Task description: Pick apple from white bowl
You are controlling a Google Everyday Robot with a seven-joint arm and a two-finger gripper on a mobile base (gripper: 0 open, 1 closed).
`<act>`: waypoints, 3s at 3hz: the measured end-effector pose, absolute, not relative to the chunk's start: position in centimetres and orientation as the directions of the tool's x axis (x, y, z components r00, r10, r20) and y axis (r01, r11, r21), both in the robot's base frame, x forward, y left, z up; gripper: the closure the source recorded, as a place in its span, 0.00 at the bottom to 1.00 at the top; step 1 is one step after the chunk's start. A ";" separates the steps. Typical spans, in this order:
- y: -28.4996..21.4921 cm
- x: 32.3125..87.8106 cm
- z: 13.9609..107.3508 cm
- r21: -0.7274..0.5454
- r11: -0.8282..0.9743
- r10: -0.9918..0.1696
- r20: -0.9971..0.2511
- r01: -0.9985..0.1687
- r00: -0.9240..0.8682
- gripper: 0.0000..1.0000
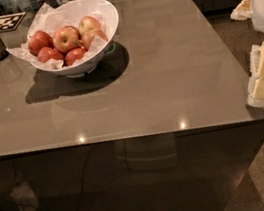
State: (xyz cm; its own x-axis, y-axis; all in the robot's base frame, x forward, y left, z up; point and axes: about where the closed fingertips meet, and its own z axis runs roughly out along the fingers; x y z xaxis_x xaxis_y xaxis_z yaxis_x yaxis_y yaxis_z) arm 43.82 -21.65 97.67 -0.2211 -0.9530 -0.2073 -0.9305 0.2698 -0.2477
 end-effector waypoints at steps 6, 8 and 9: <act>-10.2 54.2 102.7 -0.242 0.285 -0.925 -0.323 -0.927 -0.201 0.00; -4.5 58.8 106.7 -0.282 0.290 -0.904 -0.394 -0.914 -0.166 0.00; -3.8 59.4 106.9 -0.295 0.288 -0.900 -0.410 -0.911 -0.152 0.00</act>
Offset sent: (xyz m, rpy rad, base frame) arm 0.0542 0.0472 0.0336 -0.0362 0.0431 -0.0041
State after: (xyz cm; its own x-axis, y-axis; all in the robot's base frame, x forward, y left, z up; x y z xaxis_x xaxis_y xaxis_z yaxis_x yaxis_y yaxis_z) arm 59.44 -3.83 106.86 -0.1515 -0.8995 -0.4098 -0.9112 0.2878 -0.2948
